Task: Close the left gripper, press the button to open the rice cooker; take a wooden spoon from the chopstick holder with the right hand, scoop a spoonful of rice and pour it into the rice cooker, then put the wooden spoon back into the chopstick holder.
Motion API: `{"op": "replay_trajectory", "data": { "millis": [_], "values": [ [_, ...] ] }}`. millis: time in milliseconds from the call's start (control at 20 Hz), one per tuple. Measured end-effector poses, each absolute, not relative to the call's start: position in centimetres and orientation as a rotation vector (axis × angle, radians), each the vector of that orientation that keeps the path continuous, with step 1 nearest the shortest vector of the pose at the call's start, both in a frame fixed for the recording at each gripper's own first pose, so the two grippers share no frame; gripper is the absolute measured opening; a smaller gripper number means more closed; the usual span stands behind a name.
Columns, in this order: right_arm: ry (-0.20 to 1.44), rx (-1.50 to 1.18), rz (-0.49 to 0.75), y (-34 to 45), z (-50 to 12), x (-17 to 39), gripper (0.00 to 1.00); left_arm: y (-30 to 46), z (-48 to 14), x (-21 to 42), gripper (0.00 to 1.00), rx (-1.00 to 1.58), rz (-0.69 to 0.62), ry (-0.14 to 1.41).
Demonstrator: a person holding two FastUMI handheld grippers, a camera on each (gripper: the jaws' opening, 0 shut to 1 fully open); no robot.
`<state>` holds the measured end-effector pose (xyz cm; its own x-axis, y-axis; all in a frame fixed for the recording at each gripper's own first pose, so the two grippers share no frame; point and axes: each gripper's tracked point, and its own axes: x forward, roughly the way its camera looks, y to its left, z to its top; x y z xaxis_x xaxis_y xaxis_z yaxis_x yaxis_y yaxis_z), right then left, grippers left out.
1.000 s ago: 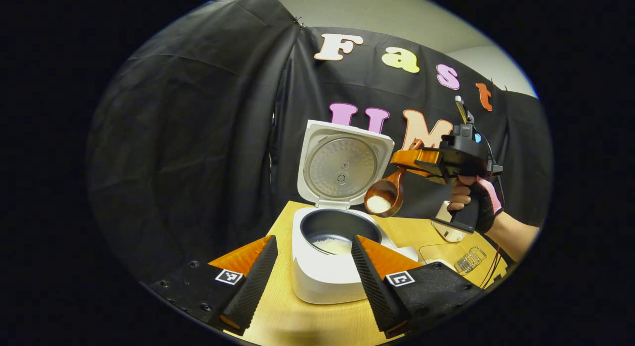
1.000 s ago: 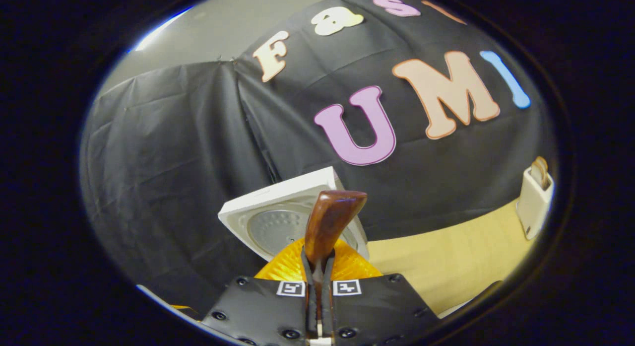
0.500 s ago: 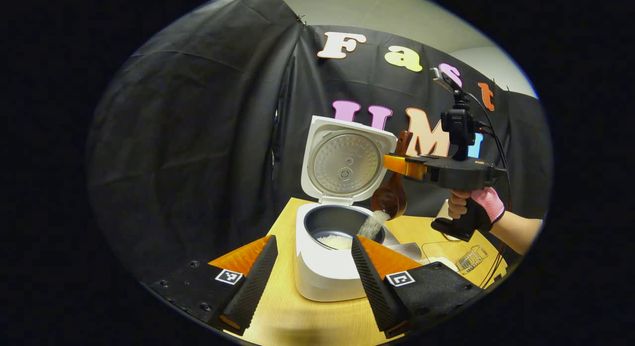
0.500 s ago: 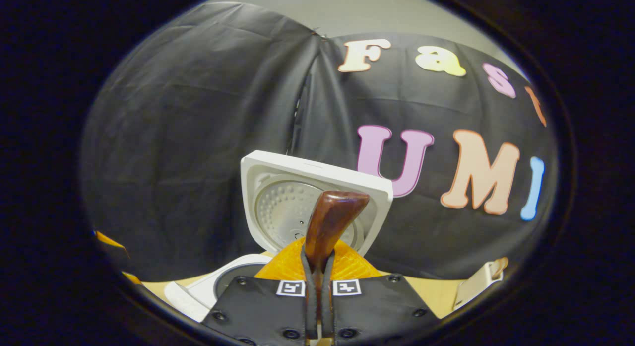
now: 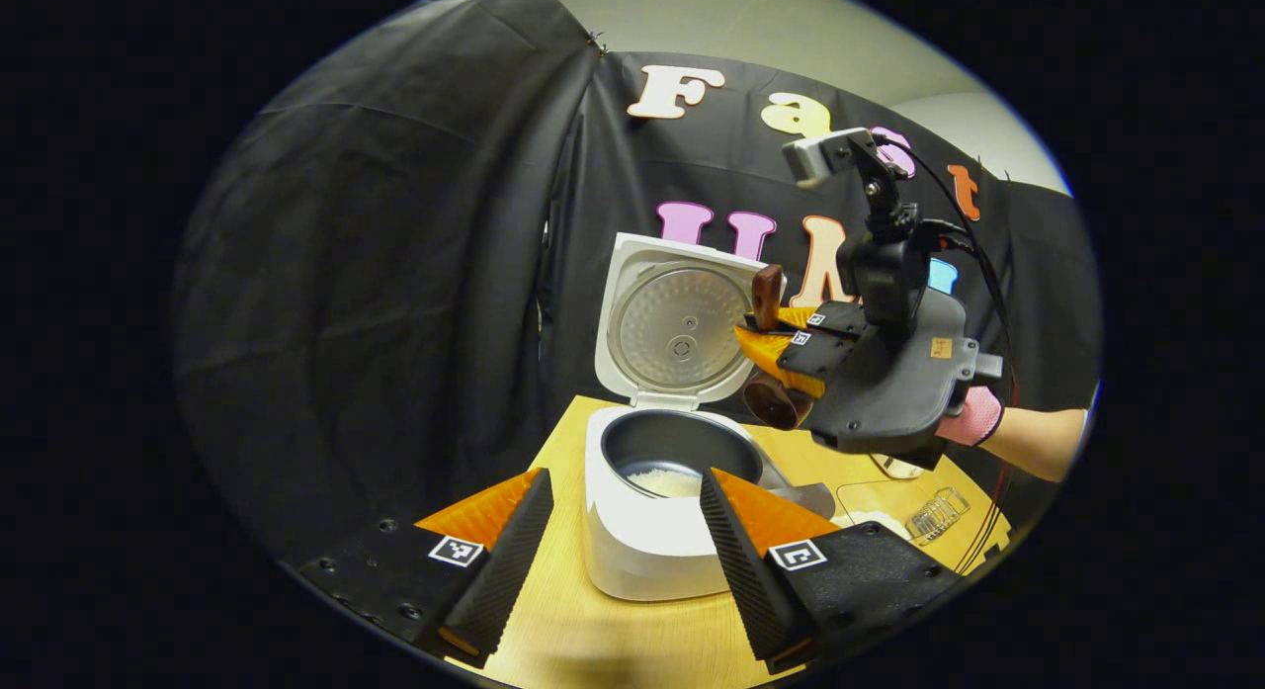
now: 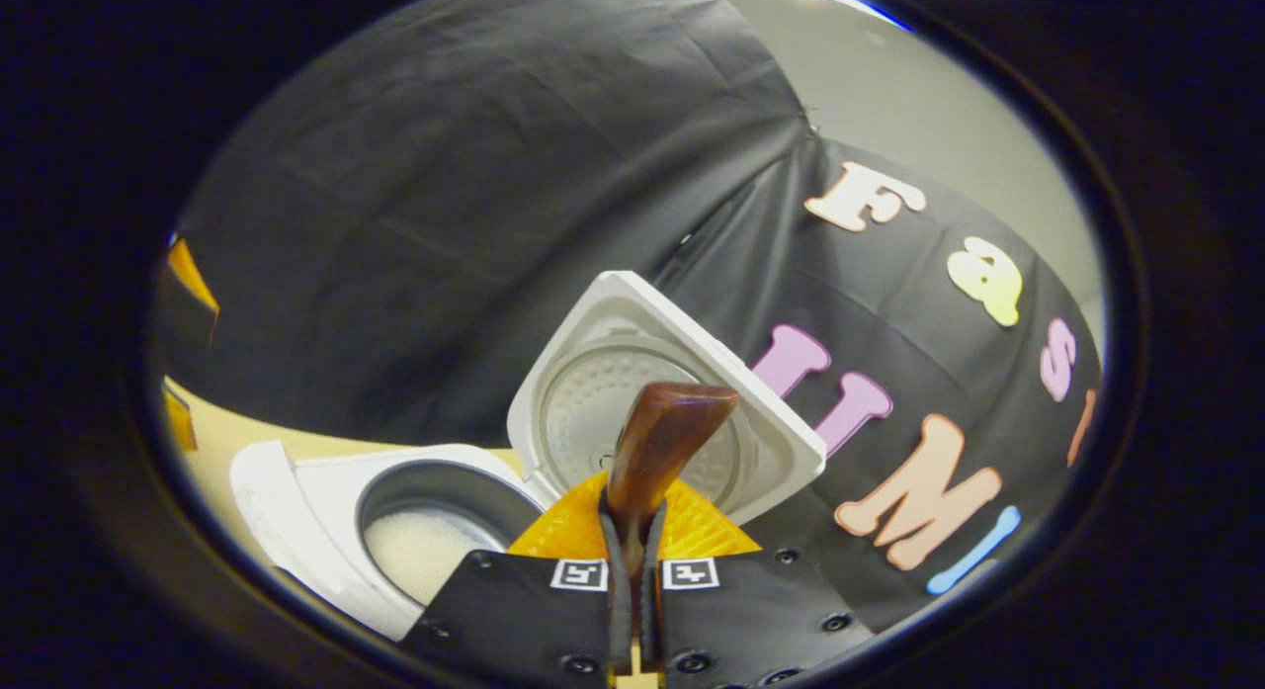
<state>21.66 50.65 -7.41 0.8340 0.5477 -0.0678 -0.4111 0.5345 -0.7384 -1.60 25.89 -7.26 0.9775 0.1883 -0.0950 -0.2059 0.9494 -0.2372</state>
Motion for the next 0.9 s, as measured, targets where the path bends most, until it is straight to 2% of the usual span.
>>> {"op": "replay_trajectory", "data": {
  "millis": [50, 100, 200, 250, 350, 700, 900],
  "values": [
    [-0.187, -0.865, 0.586, 50.7, -7.9, 21.3, 0.04, 25.9, -7.4, -1.5, 0.89, -0.250, 0.199, 0.071],
    [-0.192, -0.897, 0.599, 50.7, -8.3, 21.4, 0.07, 25.8, -7.4, -1.5, 0.89, -0.251, 0.196, 0.070],
    [-0.199, -0.944, 0.626, 50.6, -8.9, 20.9, 0.07, 25.8, -7.5, -1.5, 0.89, -0.254, 0.189, 0.070],
    [-0.192, -0.950, 0.640, 50.5, -9.1, 20.6, 0.05, 25.8, -7.6, -1.5, 0.89, -0.252, 0.185, 0.072],
    [-0.165, -0.928, 0.656, 50.2, -9.3, 20.4, 0.06, 25.7, -7.5, -1.6, 0.89, -0.244, 0.176, 0.075],
    [-0.090, -0.612, 0.617, 46.9, -3.8, 21.6, 0.07, 24.8, -6.6, -1.4, 0.89, -0.212, 0.152, 0.080],
    [-0.049, -0.407, 0.568, 41.8, 0.2, 22.3, 0.06, 23.6, -5.7, -0.1, 0.89, -0.188, 0.127, 0.082]
  ]
}}
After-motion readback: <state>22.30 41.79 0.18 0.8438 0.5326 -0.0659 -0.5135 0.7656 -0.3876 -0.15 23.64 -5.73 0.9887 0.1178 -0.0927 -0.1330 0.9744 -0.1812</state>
